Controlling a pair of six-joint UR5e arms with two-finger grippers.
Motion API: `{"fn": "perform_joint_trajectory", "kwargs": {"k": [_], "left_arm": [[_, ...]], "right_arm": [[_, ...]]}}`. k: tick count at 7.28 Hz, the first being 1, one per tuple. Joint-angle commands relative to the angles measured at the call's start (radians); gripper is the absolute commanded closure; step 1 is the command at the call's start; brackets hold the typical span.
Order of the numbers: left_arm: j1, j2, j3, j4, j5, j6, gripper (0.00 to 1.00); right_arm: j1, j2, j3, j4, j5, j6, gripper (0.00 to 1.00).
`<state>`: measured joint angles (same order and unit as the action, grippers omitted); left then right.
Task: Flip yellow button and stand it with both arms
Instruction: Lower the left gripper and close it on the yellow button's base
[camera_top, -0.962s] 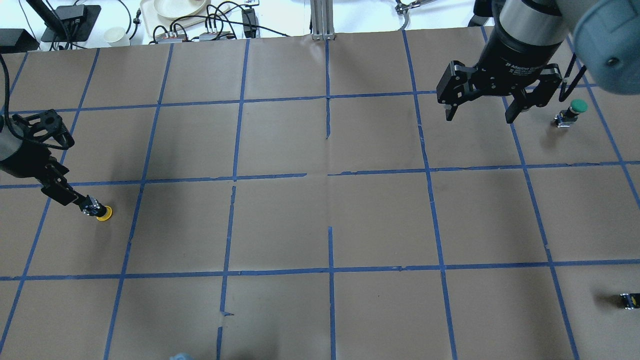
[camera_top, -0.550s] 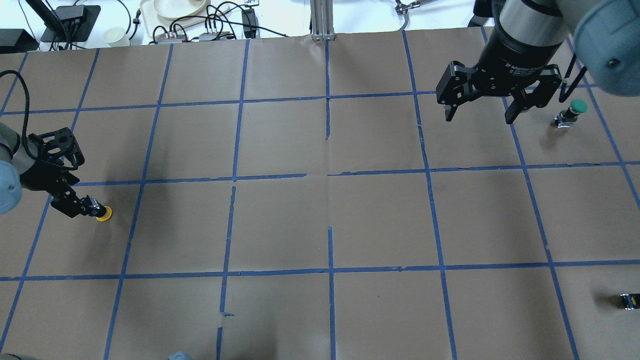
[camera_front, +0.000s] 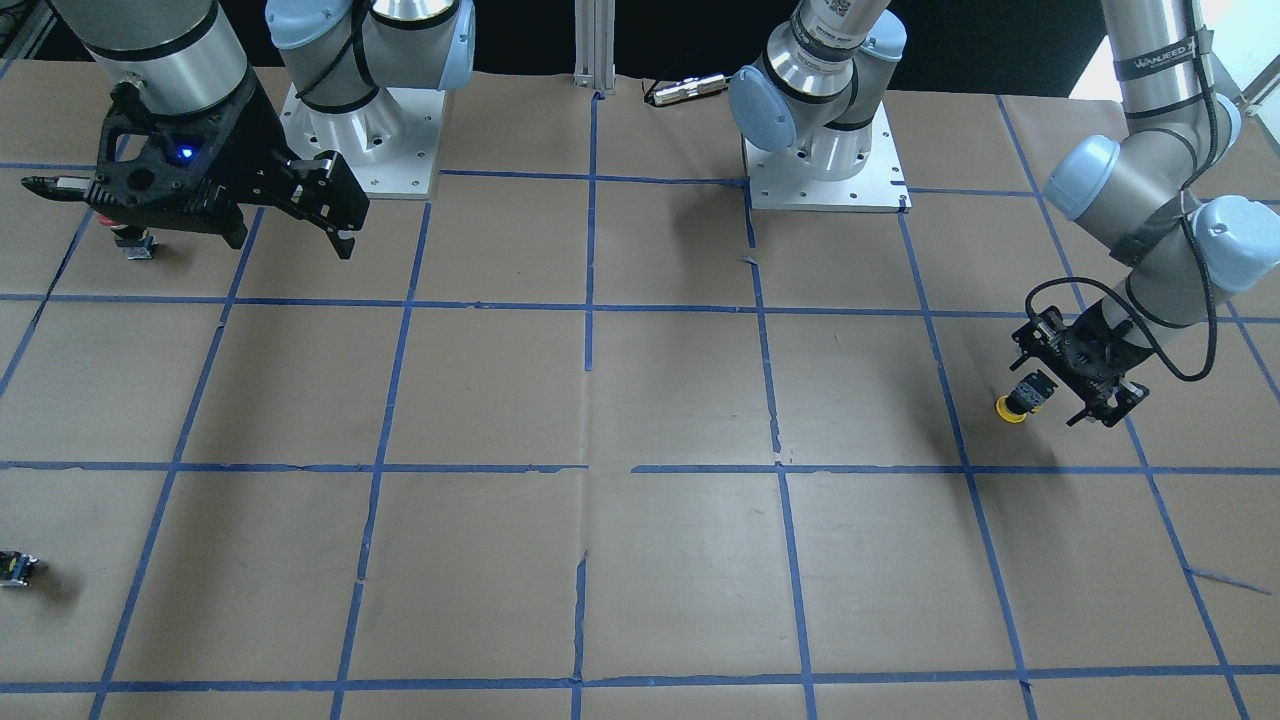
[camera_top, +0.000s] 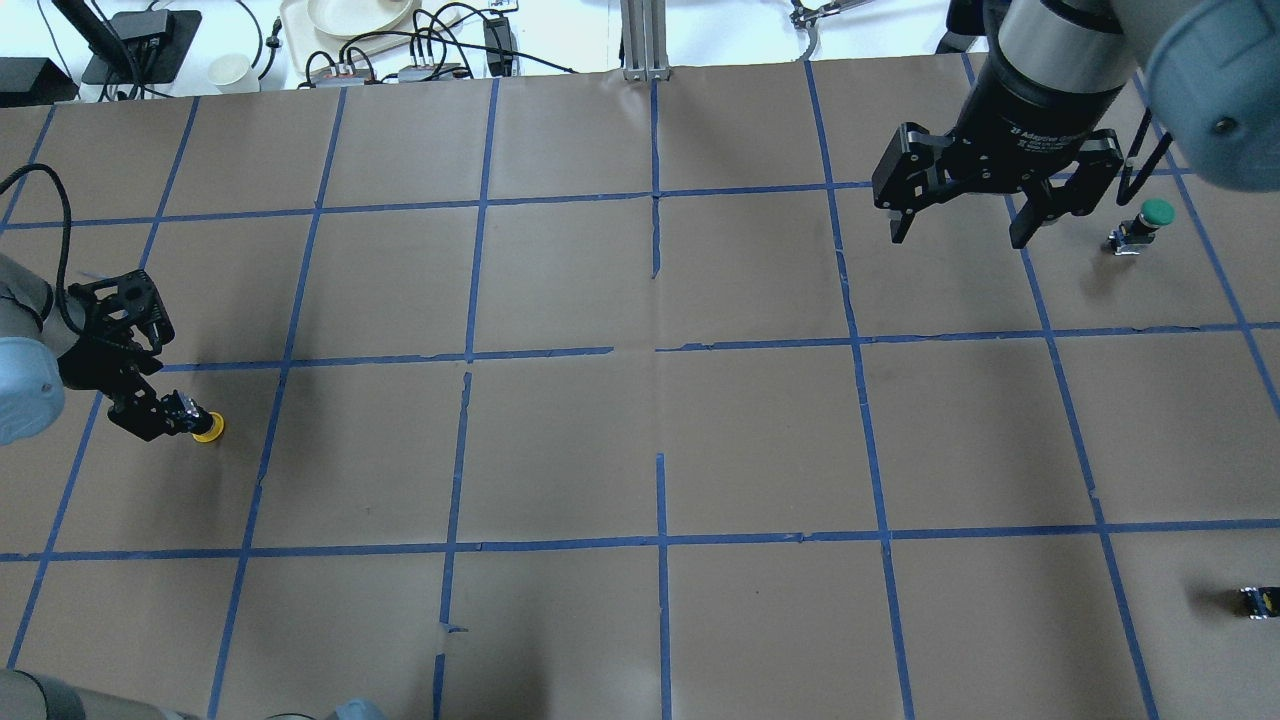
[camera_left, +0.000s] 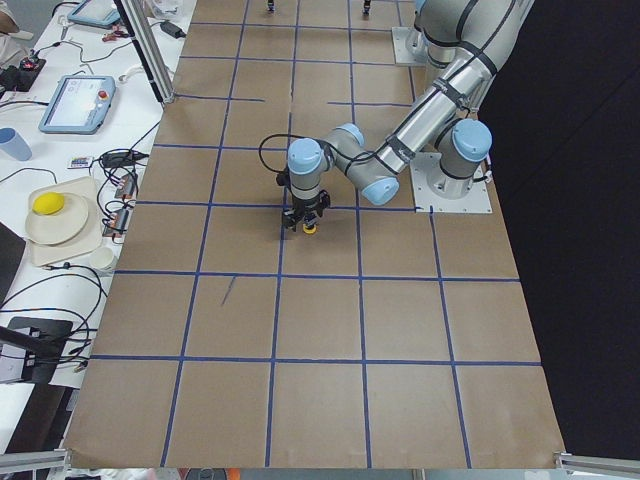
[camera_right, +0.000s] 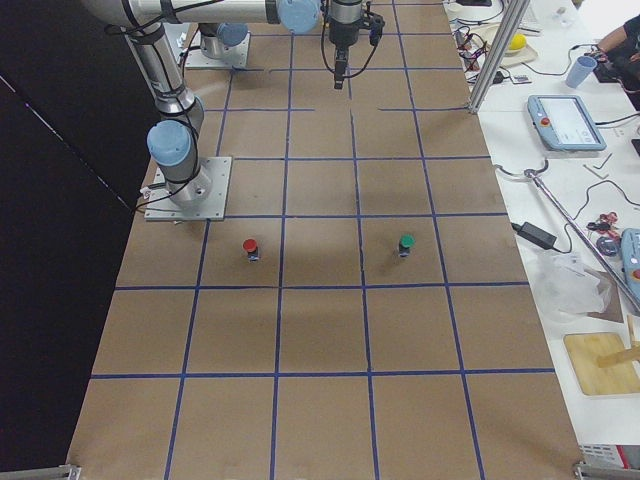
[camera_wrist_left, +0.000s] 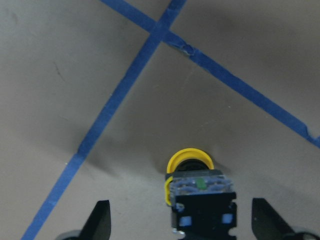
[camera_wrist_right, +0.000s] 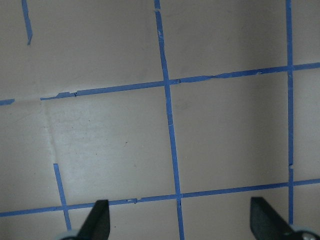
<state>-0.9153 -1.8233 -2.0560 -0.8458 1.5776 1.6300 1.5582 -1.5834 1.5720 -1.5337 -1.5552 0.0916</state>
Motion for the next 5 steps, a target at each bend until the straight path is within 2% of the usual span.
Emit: {"fn": "perform_joint_trajectory", "kwargs": {"k": [1, 2, 4, 5], "left_arm": [[0.003, 0.006, -0.015, 0.021, 0.004, -0.001, 0.04], [0.003, 0.015, -0.016, 0.019, 0.004, -0.007, 0.07], [0.003, 0.019, -0.009, 0.022, 0.005, -0.006, 0.36], [0.003, 0.018, -0.013, 0.022, 0.005, -0.006, 0.48]], "right_arm": [[0.003, -0.004, -0.003, 0.001, 0.009, 0.0, 0.0], [0.013, -0.004, -0.001, 0.004, 0.01, 0.005, 0.0], [0.014, -0.001, -0.001, 0.021, -0.005, -0.004, 0.0], [0.014, -0.003, -0.001, 0.032, -0.005, -0.004, 0.0]]}}
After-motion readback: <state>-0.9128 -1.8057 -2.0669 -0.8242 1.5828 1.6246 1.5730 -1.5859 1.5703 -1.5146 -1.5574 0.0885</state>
